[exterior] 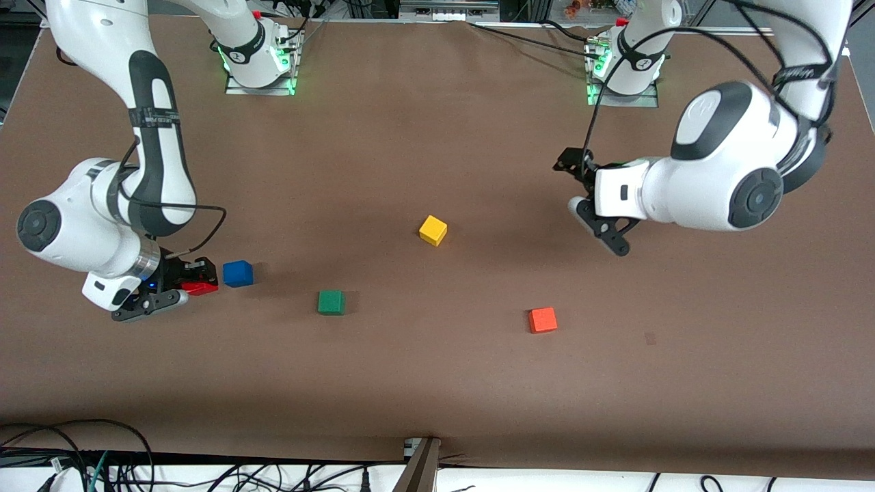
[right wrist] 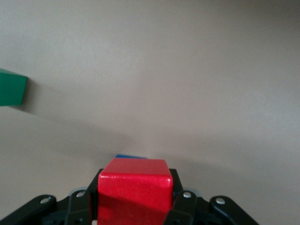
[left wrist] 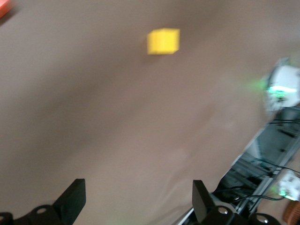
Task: Pass red block to right arm, stack on blue
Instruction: 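Carry the red cube over the blue cube with the right gripper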
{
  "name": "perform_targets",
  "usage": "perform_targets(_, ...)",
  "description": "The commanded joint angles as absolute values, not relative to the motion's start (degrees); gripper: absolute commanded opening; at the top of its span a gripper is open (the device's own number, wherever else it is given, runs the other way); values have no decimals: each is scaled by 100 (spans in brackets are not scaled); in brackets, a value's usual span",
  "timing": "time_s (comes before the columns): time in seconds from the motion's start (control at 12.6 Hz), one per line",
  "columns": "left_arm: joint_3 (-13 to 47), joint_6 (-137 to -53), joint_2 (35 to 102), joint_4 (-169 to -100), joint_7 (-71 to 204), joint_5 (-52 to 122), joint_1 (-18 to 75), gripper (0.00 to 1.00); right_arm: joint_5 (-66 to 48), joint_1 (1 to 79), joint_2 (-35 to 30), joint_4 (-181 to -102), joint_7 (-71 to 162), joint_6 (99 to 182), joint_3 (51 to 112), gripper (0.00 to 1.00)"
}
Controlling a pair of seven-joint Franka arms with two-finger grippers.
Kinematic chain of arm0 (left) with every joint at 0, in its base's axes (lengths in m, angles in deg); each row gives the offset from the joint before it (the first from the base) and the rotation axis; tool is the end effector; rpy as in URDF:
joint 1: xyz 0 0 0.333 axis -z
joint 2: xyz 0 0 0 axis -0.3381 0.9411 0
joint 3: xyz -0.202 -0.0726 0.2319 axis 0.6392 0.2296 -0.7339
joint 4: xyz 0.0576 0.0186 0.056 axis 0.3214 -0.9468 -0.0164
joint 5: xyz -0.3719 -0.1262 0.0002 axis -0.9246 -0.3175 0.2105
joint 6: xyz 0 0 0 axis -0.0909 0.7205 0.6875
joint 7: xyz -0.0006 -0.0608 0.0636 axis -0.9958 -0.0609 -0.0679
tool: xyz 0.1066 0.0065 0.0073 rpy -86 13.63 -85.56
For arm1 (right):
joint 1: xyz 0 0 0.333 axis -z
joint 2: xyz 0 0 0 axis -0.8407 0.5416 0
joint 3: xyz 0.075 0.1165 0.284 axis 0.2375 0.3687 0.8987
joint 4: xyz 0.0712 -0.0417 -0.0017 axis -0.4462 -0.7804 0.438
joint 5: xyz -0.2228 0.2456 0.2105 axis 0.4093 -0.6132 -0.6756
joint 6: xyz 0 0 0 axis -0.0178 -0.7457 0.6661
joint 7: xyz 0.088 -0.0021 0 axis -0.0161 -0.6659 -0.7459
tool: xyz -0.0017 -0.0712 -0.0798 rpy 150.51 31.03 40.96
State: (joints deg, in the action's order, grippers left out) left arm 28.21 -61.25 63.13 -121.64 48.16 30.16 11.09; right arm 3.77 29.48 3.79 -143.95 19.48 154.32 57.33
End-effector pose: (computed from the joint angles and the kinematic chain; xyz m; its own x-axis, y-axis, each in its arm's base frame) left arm 0.5764 -0.2071 0.4670 0.7827 -0.5670 -0.2567 -0.4204 -0.7858 0.4537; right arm 0.6606 0.0179 0.3049 0.9505 0.2983 0.0869 0.3034 -0.9514 -0.0532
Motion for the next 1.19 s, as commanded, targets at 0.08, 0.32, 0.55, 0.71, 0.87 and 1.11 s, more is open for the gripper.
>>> perform_targets(0.08, 2745, -5549, 5537, -12085, 6078, 4089, 1045, 100, 504, 2645, -87, -15509, 1914, 16622, 5722, 24)
perform_targets(0.32, 2736, -5557, 5123, -12050, 6204, 5187, 1001, 100, 487, 2610, -70, -15660, 2002, 16800, 5757, 24)
perform_targets(0.55, 2561, -5670, 5131, -11541, 6125, 5146, 597, 100, 487, 2478, -43, -15748, 2002, 16827, 5757, 25)
perform_targets(0.71, 2159, -6091, 5035, -11593, 6142, 5146, 648, 100, 487, 2434, -9, -15757, 2002, 16835, 5766, 25)
perform_targets(0.87, 1151, -6635, 4781, -11977, 6134, 4762, 1252, 100, 478, 2425, 27, -15835, 2002, 16922, 5766, 25)
perform_targets(1.11, 223, -7445, 4306, -12935, 6204, 4443, 1932, 100, 478, 2355, 53, -15977, 2002, 17239, 5766, 25)
